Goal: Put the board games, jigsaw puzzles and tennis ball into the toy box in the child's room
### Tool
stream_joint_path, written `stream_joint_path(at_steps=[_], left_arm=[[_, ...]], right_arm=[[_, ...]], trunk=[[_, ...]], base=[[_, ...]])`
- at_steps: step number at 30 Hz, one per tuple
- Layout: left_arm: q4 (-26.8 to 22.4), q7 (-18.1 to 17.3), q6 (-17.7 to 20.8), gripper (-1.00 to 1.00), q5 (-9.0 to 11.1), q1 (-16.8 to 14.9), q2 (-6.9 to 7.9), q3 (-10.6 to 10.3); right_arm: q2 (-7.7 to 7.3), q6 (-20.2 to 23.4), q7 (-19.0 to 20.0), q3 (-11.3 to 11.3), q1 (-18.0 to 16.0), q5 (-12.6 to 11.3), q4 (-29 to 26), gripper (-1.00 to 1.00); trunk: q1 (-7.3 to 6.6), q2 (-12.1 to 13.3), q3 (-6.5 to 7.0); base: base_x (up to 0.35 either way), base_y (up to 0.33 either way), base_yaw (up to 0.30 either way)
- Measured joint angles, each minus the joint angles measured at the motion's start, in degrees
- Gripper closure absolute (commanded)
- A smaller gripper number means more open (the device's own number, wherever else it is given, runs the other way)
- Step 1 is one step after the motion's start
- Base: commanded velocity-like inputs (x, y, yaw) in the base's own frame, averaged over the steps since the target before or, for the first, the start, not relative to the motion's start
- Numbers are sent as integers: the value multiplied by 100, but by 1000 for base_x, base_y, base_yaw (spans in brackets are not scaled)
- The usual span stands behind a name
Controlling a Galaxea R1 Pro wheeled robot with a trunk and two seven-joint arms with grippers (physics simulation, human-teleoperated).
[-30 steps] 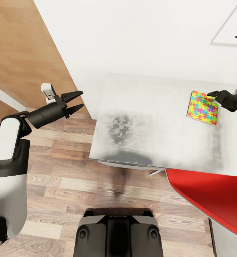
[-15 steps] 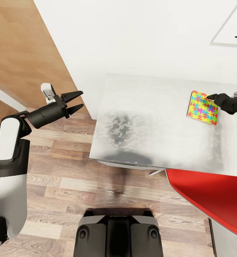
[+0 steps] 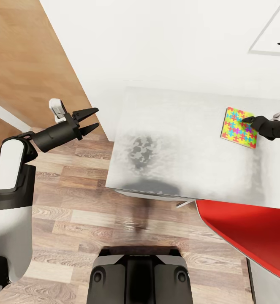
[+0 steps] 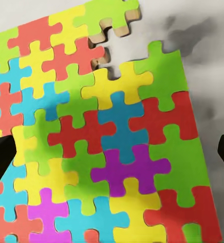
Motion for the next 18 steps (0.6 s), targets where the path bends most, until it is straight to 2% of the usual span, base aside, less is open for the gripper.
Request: stream_joint_path(at_steps=[18], left_arm=[[-3, 1, 0, -100, -3, 2, -4, -1]], right_arm=[[0, -3, 12, -1, 80, -3, 11, -100]], trunk=[[0, 0, 0]], base=[[0, 0, 0]])
